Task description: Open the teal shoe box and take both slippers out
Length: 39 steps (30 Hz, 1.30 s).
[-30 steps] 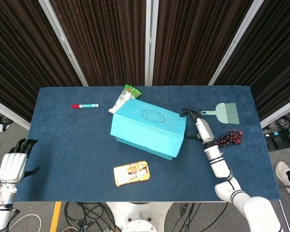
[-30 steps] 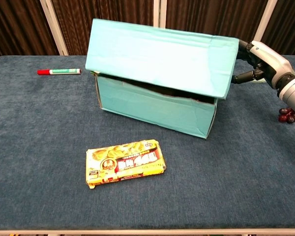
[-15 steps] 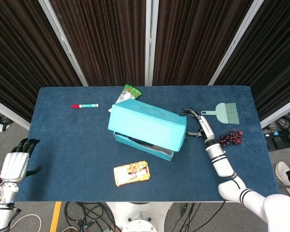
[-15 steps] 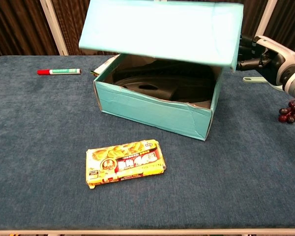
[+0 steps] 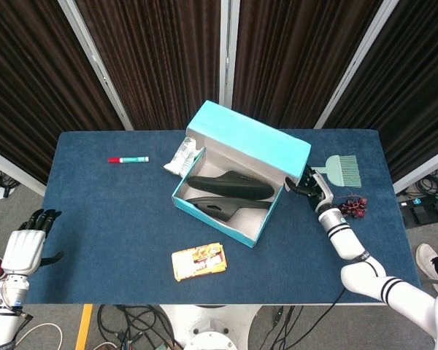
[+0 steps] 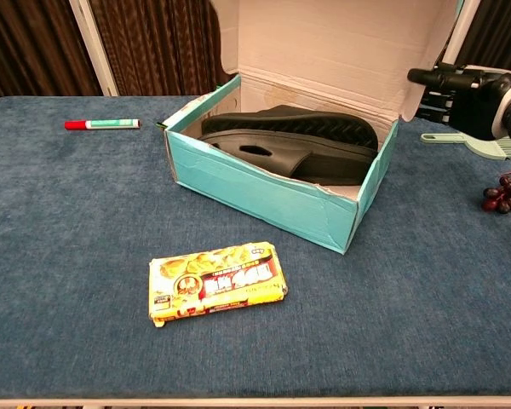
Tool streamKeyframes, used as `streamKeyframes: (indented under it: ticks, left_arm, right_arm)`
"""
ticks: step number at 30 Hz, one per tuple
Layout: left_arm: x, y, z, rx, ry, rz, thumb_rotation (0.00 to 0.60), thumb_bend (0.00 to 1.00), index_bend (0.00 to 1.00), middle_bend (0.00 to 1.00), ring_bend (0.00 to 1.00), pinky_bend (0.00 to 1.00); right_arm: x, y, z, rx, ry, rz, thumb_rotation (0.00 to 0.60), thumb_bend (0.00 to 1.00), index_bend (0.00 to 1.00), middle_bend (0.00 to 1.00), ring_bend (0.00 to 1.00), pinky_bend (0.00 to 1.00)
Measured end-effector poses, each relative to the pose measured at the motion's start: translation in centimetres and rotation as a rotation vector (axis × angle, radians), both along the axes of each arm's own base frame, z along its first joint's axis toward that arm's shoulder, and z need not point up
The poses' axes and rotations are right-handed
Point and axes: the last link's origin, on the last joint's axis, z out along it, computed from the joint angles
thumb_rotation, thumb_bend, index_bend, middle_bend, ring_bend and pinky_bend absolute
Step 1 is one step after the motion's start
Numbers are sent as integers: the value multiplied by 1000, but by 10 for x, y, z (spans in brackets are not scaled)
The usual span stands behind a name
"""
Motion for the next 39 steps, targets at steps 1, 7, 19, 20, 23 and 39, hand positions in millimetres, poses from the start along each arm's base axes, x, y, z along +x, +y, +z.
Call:
streamKeyframes:
  ticks: [1, 7, 19, 20, 23, 39]
  left_arm:
    - [0, 0, 0, 0, 0, 0, 600, 110, 150, 128, 100, 352]
    - [0, 0, 0, 1, -1, -2, 600, 109, 149, 127, 100, 352]
    - [-1, -1, 0, 2, -17, -8, 600, 110, 149, 127, 100, 351]
    - [-1, -1, 0, 3, -19, -9, 600, 110, 149, 127, 100, 352]
    - [-1, -2, 0, 5, -24, -10, 600, 109, 149, 127, 100, 352]
    - [2, -2, 2, 17, -37, -27, 600, 109, 149, 127, 100, 352]
  right_arm:
    - [0, -1, 2, 0, -22, -19, 600, 280, 285, 650, 216, 144]
    - [-2, -2, 14, 7, -78, -60, 600, 83, 40, 424, 65, 114]
    - [-27, 11, 38, -89, 122, -12, 600, 0, 0, 0, 0, 0]
    - [-29, 12, 41, -104, 160, -5, 600, 0, 0, 0, 0, 0]
    - [-36, 15, 51, -165, 256, 8, 600, 0, 0, 0, 0, 0]
    - [-35, 42, 88, -543, 613, 74, 600, 128, 0, 58, 0, 0]
